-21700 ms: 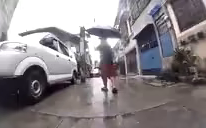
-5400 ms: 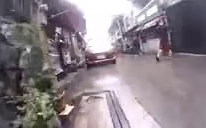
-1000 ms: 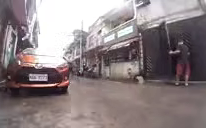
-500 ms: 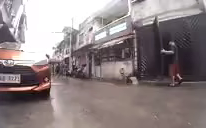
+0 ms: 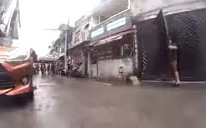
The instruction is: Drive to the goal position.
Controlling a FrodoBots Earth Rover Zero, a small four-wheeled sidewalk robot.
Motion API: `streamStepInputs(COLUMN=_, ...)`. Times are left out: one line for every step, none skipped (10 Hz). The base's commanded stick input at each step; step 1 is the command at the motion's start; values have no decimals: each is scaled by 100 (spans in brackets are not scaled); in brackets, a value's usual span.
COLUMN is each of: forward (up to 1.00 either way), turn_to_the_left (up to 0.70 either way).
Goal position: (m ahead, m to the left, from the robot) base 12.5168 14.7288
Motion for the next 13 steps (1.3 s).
streamStepInputs(forward=99, turn_to_the_left=36)
streamStepInputs(forward=57, turn_to_the_left=65)
streamStepInputs(forward=10, turn_to_the_left=94)
streamStepInputs(forward=0, turn_to_the_left=100)
streamStepInputs(forward=0, turn_to_the_left=100)
streamStepInputs(forward=0, turn_to_the_left=56)
streamStepInputs(forward=0, turn_to_the_left=0)
streamStepInputs(forward=0, turn_to_the_left=0)
streamStepInputs(forward=0, turn_to_the_left=0)
streamStepInputs(forward=0, turn_to_the_left=0)
streamStepInputs(forward=0, turn_to_the_left=0)
streamStepInputs(forward=0, turn_to_the_left=0)
streamStepInputs(forward=0, turn_to_the_left=0)
